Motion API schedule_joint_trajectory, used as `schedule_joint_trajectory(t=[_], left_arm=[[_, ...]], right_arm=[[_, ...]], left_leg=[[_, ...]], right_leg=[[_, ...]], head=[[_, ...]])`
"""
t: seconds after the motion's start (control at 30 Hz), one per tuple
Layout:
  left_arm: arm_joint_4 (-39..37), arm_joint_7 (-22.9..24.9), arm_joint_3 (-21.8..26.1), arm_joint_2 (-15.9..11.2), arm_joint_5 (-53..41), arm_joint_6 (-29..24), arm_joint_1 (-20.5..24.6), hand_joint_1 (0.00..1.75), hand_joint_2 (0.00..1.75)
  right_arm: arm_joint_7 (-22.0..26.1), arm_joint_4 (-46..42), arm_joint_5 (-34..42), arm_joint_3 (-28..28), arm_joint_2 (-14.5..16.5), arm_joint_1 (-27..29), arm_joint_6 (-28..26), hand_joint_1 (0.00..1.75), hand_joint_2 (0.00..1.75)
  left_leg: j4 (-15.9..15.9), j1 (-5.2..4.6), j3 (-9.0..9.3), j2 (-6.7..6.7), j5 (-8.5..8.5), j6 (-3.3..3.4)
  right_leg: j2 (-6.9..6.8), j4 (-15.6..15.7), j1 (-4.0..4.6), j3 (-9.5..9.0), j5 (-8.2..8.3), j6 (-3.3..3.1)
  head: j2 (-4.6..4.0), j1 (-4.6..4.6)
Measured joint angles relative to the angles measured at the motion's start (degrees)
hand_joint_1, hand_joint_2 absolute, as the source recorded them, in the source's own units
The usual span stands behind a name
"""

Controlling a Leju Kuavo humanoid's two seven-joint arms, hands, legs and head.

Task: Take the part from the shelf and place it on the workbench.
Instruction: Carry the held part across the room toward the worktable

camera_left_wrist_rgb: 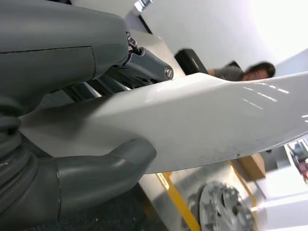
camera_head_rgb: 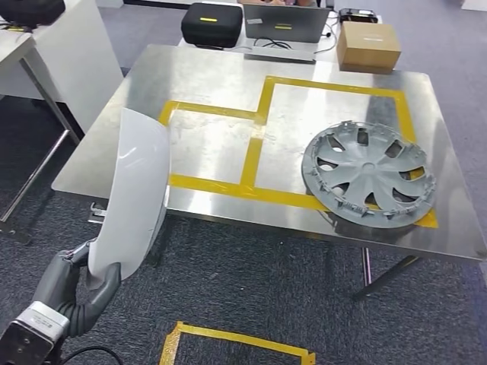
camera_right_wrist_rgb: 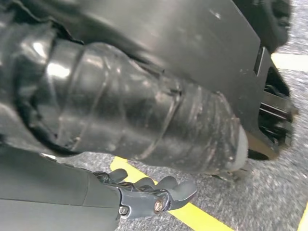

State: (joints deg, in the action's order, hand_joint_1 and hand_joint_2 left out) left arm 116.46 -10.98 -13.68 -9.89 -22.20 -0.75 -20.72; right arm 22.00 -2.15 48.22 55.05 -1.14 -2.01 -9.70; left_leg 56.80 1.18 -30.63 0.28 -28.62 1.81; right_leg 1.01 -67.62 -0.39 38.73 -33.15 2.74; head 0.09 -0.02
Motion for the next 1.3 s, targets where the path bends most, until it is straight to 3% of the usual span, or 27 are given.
schedule_joint_trajectory(t=[0.07,0.1,0.17,0.23,0.27,0.33,0.37,0.43,0.5,0.57,0.6,0.63,0.7,0.77,0.87,0.97,1.03,1.1,1.17,1.2,1.23,1.3], left_arm=[[-0.1,0.0,-0.2,0.0,0.0,0.0,0.0,1.75,1.75],[-0.1,0.0,-0.3,-0.1,0.0,0.1,0.0,1.75,1.75],[-0.1,0.0,-0.4,-0.1,0.2,0.2,0.0,1.75,1.75],[-0.1,0.0,-0.4,-0.1,0.7,0.5,0.1,1.75,1.75],[-0.1,-0.1,-0.4,-0.1,1.1,0.7,0.1,1.75,1.75],[-0.1,-0.3,-0.5,-0.3,1.8,1.1,0.1,1.75,1.75],[-0.1,-0.5,-0.5,-0.4,2.1,1.4,0.2,1.75,1.75],[-0.1,-1.0,-0.5,-0.7,3.1,2.1,0.2,1.75,1.75],[-0.2,-1.3,-0.5,-1.0,4.1,2.7,0.1,1.75,1.75],[-0.4,-1.5,-0.5,-1.3,4.6,3.0,0.0,1.75,1.75],[-0.4,-1.6,-0.5,-1.4,4.7,3.0,0.0,1.75,1.75],[-0.5,-1.6,-0.5,-1.5,4.8,3.1,0.0,1.75,1.75],[-0.5,-1.8,-0.5,-1.7,5.1,3.3,0.0,1.75,1.75],[-0.5,-1.9,-0.5,-1.9,5.4,3.5,0.1,1.75,1.75],[-0.5,-2.2,-0.5,-1.9,5.9,3.6,0.1,1.75,1.75],[-0.5,-2.6,-0.5,-1.9,6.5,3.6,0.1,1.75,1.75],[-0.5,-2.8,-0.5,-1.9,6.6,3.7,0.2,1.75,1.75],[-0.5,-2.9,-0.5,-1.9,6.7,3.8,0.2,1.75,1.75],[-0.6,-2.9,-0.5,-1.9,6.7,3.8,0.1,1.75,1.75],[-0.6,-2.9,-0.5,-1.9,6.7,3.8,0.1,1.75,1.75],[-0.7,-2.9,-0.5,-1.9,6.7,3.8,0.1,1.75,1.75],[-0.7,-2.9,-0.5,-1.9,6.7,3.8,0.1,1.75,1.75]], right_arm=[[0.0,-0.1,0.0,0.1,0.0,-0.1,0.0,0.00,0.00],[0.0,-0.1,0.0,0.2,0.0,0.0,0.0,0.00,0.00],[0.0,-0.1,0.0,0.3,-0.1,0.1,0.0,0.00,0.00],[-0.1,-0.2,0.0,0.4,-0.2,0.0,0.0,0.00,0.00],[-0.1,-0.2,0.0,0.5,-0.3,-0.1,-0.1,0.00,0.00],[-0.1,-0.3,-0.2,0.7,-0.3,0.0,-0.4,0.00,0.00],[-0.2,-0.3,-0.3,0.8,-0.3,0.0,-0.6,0.00,0.00],[-0.3,-0.4,-0.6,1.1,-0.4,0.0,-1.0,0.00,0.00],[-0.4,-0.5,-0.7,1.2,-0.5,-0.2,-1.1,0.00,0.00],[-0.4,-0.7,-0.8,1.4,-0.5,-0.3,-1.1,0.00,0.00],[-0.4,-0.7,-0.9,1.5,-0.5,-0.3,-1.1,0.00,0.00],[-0.5,-0.8,-0.9,1.7,-0.5,-0.3,-1.1,0.00,0.00],[-0.5,-0.8,-0.9,2.0,-0.5,-0.3,-1.1,0.00,0.00],[-0.5,-1.0,-1.0,2.1,-0.5,-0.3,-1.1,0.00,0.00],[-0.5,-1.1,-1.0,2.3,-0.7,-0.2,-1.1,0.00,0.00],[-0.5,-1.3,-1.0,2.5,-0.8,-0.1,-1.1,0.00,0.00],[-0.5,-1.4,-1.0,2.6,-0.9,-0.1,-1.1,0.00,0.00],[-0.5,-1.5,-1.0,2.6,-1.0,0.0,-1.1,0.00,0.00],[-0.5,-1.5,-1.0,2.6,-1.0,0.0,-1.1,0.00,0.00],[-0.5,-1.5,-1.0,2.6,-1.0,0.1,-1.1,0.00,0.00],[-0.5,-1.5,-1.0,2.7,-1.0,0.1,-1.1,0.00,0.00],[-0.5,-1.5,-1.0,2.7,-1.1,0.1,-1.1,0.00,0.00]], left_leg=[[0.0,-0.09,0.08,1.78,-0.19,0.05],[0.0,-0.08,0.21,2.60,-0.31,-0.02],[0.0,-0.07,0.74,4.01,-0.68,-0.36],[0.1,-0.35,1.25,5.10,-1.16,-0.96],[0.1,-0.49,1.45,5.53,-1.31,-1.27],[0.0,-0.53,1.84,6.30,-1.41,-1.88],[0.0,-0.42,2.03,6.16,-1.64,-2.21],[2.4,-0.17,1.23,3.90,-3.52,-2.74],[9.7,-0.07,-2.19,1.05,-7.24,-2.95],[16.5,-0.12,-5.77,0.22,-9.24,-2.94],[17.1,-0.13,-6.38,0.16,-8.51,-2.84],[15.3,-0.15,-5.93,0.14,-6.67,-2.64],[7.8,-0.26,-3.19,0.03,-1.92,-2.01],[2.0,-0.38,-1.18,-0.10,0.31,-1.66],[0.7,-0.49,-1.04,-0.18,0.30,-1.92],[0.8,-0.76,-0.99,-0.24,0.11,-0.94],[0.2,-0.49,-0.60,-0.09,0.36,-0.18],[-0.3,-0.20,-0.25,0.06,0.59,0.24],[-0.3,-0.15,-0.22,0.08,0.51,0.32],[-0.3,-0.11,-0.15,0.08,0.41,0.25],[-0.3,-0.03,-0.01,0.07,0.28,0.11],[-0.2,0.23,0.46,0.05,-0.16,-0.48]], right_leg=[[-0.69,-5.5,-0.27,2.81,-1.76,0.41],[-0.91,-5.3,-0.35,2.65,-1.03,0.54],[-2.50,1.4,-0.35,-1.17,2.74,0.50],[-5.03,8.3,-0.07,-5.27,5.21,-0.13],[-5.72,9.7,0.08,-6.14,5.51,-0.52],[-4.99,10.0,0.24,-6.21,5.46,-1.27],[-4.60,10.2,0.17,-6.29,5.54,-1.63],[-3.79,10.6,-0.09,-6.60,5.72,-2.37],[-2.94,10.8,-0.14,-6.75,5.74,-2.87],[-2.05,10.8,0.02,-6.86,5.64,-3.09],[-1.64,10.8,0.11,-7.00,5.57,-3.14],[-1.29,10.7,0.19,-7.18,5.50,-3.15],[-0.69,10.7,0.38,-7.50,5.28,-3.02],[-0.29,10.3,0.65,-7.26,5.03,-2.68],[-0.26,10.1,0.75,-6.82,4.93,-2.70],[-0.24,10.8,0.43,-7.19,5.24,-1.56],[-0.29,9.9,0.36,-6.71,4.48,-0.79],[-0.42,4.8,0.17,-4.20,1.72,-0.46],[-0.49,-2.8,-0.13,-0.34,-1.35,-0.15],[-0.52,-5.0,-0.30,0.92,-1.71,0.02],[-0.57,-5.2,-0.45,1.14,-1.00,0.17],[-0.80,1.2,-0.81,-1.80,3.00,0.49]], head=[[0.00,0.04],[0.00,0.04],[0.00,0.07],[0.00,-0.05],[0.00,-0.16],[0.00,-0.35],[0.00,-0.35],[0.00,-0.62],[0.00,-0.95],[0.00,-0.99],[0.00,-0.99],[0.00,-0.99],[0.00,-0.99],[0.00,-0.96],[0.00,-0.90],[0.00,-0.96],[0.00,-0.81],[0.00,-0.55],[0.00,-0.46],[0.00,-0.47],[0.00,-0.47],[0.00,-0.46]])
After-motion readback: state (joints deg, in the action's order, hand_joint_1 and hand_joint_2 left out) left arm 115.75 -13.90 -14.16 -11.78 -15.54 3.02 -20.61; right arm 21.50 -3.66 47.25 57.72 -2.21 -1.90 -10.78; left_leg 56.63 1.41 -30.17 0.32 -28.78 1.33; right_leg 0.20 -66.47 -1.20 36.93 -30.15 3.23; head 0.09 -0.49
